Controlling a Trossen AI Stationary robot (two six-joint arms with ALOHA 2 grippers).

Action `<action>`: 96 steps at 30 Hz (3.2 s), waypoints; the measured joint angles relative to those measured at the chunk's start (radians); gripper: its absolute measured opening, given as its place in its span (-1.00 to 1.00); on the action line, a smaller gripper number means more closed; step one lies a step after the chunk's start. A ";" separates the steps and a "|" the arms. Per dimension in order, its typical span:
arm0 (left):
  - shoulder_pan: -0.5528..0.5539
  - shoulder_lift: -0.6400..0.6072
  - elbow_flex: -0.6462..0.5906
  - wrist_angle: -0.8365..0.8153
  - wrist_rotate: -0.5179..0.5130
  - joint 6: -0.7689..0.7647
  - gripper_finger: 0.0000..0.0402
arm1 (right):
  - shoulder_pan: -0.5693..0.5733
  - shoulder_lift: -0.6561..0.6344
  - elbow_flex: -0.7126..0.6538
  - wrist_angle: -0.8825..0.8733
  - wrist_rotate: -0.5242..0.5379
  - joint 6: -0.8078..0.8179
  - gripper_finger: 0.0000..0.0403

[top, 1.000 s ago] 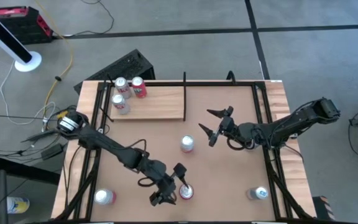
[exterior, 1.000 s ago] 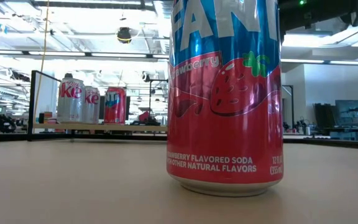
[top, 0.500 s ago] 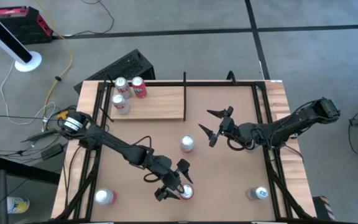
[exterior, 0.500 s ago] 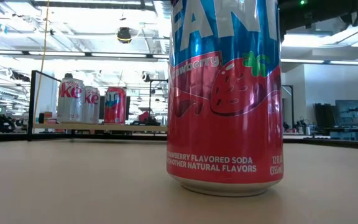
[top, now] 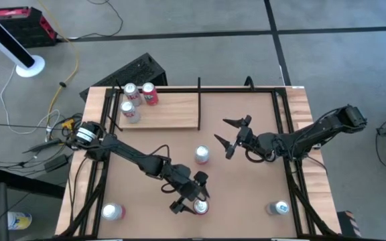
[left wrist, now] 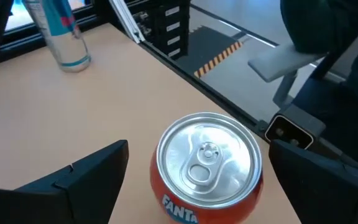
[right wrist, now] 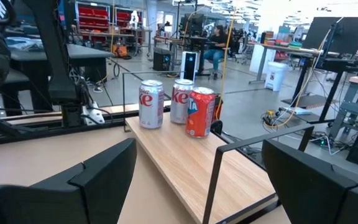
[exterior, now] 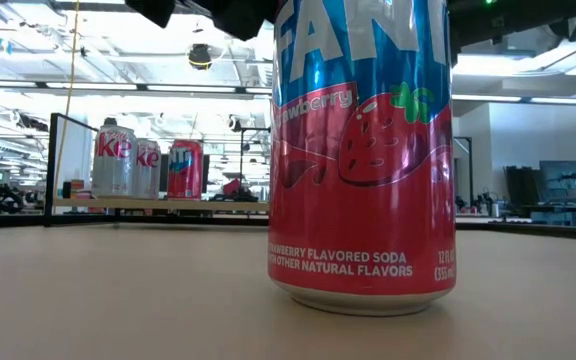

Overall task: Place canned beverage on shelf
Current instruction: Put the pink soda can on the shelf aligned with the other pink soda can

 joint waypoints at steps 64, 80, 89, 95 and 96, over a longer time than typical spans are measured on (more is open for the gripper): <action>0.039 -0.109 0.003 -0.141 0.074 -0.035 0.38 | -0.017 0.000 0.000 0.023 0.000 -0.057 0.84; 0.064 -0.533 -0.048 -0.567 -0.214 0.053 0.37 | -0.017 0.000 0.000 0.023 0.000 -0.056 0.84; 0.343 -0.821 -0.289 -0.559 -0.301 0.064 0.37 | -0.017 0.000 0.000 0.026 0.000 -0.047 0.84; 0.604 -0.877 -0.394 -0.494 -0.284 0.096 0.37 | -0.017 0.000 0.000 0.031 0.000 -0.047 0.84; 0.645 -0.874 -0.405 -0.482 -0.277 0.096 0.38 | -0.017 0.000 0.000 0.031 0.000 -0.047 0.84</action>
